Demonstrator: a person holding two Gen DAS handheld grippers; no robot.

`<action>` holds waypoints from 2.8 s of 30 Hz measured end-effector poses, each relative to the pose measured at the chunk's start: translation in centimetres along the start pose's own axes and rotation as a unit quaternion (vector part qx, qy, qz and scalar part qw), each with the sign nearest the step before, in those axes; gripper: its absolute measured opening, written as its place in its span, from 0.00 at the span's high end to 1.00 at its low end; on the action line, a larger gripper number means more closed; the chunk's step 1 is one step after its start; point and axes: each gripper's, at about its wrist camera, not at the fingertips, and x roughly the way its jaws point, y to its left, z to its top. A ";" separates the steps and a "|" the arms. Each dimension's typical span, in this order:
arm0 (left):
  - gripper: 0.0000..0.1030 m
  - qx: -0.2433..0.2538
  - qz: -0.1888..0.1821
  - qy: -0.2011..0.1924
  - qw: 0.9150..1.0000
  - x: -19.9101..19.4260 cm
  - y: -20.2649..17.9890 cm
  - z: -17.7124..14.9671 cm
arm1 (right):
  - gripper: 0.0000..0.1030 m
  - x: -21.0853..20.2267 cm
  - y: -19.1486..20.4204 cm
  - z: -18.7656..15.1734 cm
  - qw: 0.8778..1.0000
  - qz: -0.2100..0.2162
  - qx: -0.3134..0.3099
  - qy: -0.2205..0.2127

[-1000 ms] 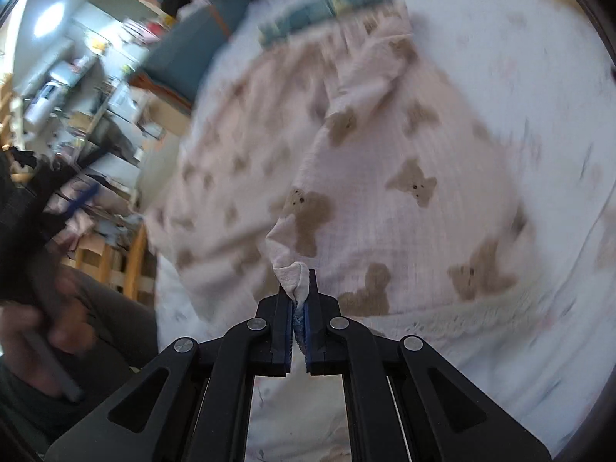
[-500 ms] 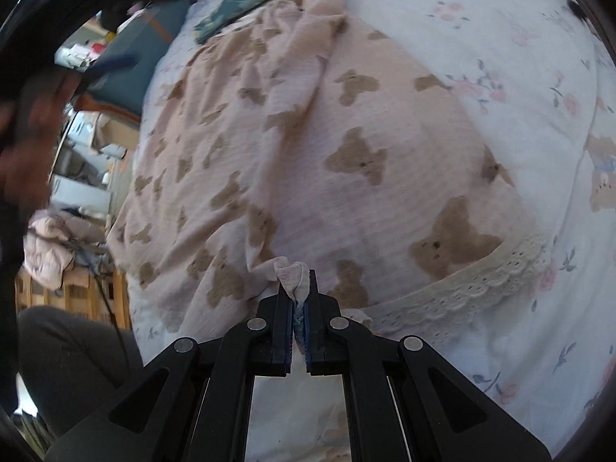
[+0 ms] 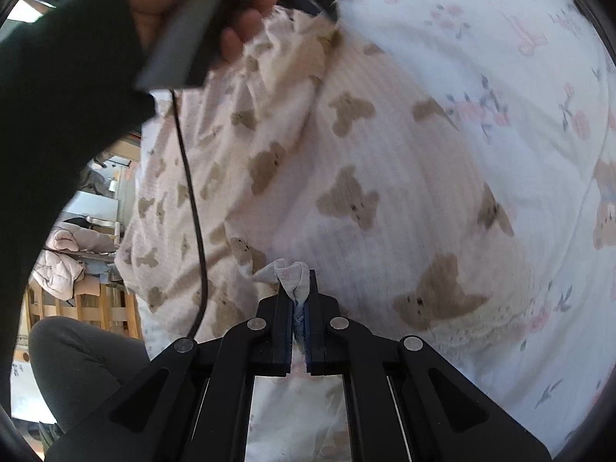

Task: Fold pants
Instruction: 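Grasp one pant-leg hem with the left gripper while the right gripper grasps the other hem, then lift both hems and fold them over toward the waistband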

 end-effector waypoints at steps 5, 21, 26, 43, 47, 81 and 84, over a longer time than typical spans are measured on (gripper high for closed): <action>1.00 -0.007 -0.032 -0.044 0.998 -4.9 3.1 -1.4 | 0.97 -0.8 1.5 -0.3 1.000 0.013 -0.022 -0.013; 1.00 -0.091 0.030 -0.061 0.994 -8.5 24.5 -6.8 | 0.97 1.2 15.8 -0.8 0.970 0.159 -0.182 -0.001; 1.00 -0.084 0.077 -0.002 0.993 -3.4 27.7 -7.3 | 0.97 6.4 18.9 0.8 0.967 0.169 -0.184 0.043; 0.24 -0.145 -0.047 -0.052 0.987 -8.3 34.2 -20.9 | 0.97 9.8 24.7 0.8 0.965 0.129 -0.222 0.059; 0.21 -0.172 -0.057 -0.032 0.983 -9.6 35.7 -27.2 | 0.97 11.1 27.4 -0.2 0.958 0.139 -0.242 0.061; 1.00 -0.012 -0.073 0.116 0.990 -5.4 22.7 -37.4 | 0.44 5.4 2.6 -6.4 0.999 0.004 0.042 0.022; 1.00 -0.020 -0.067 0.100 0.993 -8.3 22.0 -36.9 | 0.95 6.8 4.0 -6.5 0.997 0.035 0.033 0.060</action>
